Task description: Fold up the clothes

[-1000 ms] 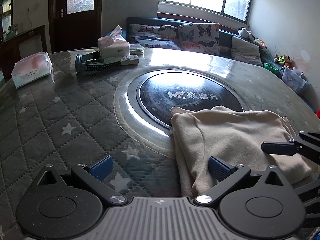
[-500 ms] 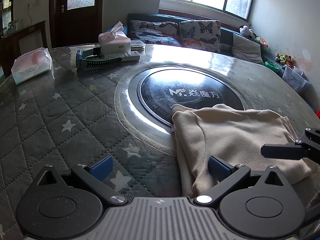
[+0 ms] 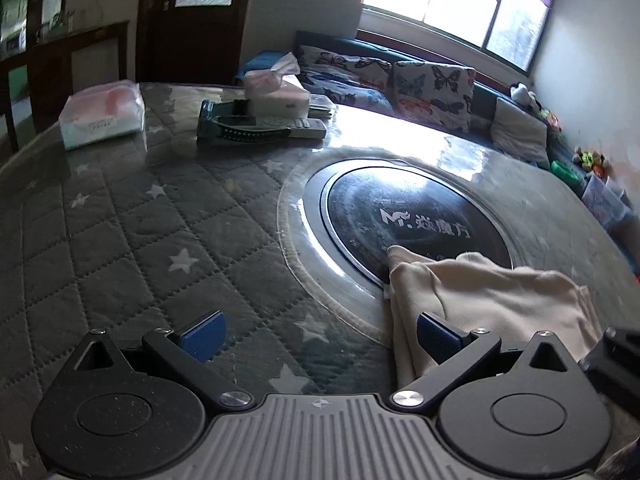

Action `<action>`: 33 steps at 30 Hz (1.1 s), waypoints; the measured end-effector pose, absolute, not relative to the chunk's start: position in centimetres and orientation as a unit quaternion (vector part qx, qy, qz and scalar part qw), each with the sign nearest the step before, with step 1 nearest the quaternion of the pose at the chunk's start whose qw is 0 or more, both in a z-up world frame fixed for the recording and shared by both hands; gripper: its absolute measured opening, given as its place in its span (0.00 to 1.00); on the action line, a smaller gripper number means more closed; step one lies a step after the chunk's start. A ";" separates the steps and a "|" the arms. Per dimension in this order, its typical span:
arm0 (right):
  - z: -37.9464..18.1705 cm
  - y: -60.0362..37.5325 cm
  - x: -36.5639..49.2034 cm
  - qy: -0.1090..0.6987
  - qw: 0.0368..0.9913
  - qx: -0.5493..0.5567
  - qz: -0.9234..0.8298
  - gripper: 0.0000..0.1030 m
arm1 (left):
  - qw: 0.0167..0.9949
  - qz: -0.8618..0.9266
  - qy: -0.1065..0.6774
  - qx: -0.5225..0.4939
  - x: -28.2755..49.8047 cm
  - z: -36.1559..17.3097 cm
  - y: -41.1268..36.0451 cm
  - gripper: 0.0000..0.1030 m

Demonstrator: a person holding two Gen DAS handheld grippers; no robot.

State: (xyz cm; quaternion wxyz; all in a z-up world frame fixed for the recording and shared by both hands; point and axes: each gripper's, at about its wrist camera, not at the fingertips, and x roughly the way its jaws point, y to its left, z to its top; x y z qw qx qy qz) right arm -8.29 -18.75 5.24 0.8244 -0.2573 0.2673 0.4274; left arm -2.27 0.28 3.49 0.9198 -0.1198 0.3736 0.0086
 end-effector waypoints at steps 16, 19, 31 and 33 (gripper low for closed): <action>3.6 -15.7 -8.4 0.266 0.808 -0.323 0.414 0.32 | 0.884 -0.036 0.393 -0.250 -0.8 3.7 1.3 0.97; 3.9 -16.1 -7.8 0.270 0.816 -0.308 0.409 0.20 | 0.876 -0.042 0.399 -0.266 -0.3 3.4 1.1 0.95; 6.7 -19.0 -5.4 0.289 0.841 -0.198 0.412 0.11 | 0.845 -0.049 0.415 -0.332 1.1 2.4 0.9 0.91; 7.1 -19.7 -5.1 0.290 0.844 -0.184 0.412 0.11 | 0.840 -0.053 0.418 -0.342 1.4 2.3 0.6 0.89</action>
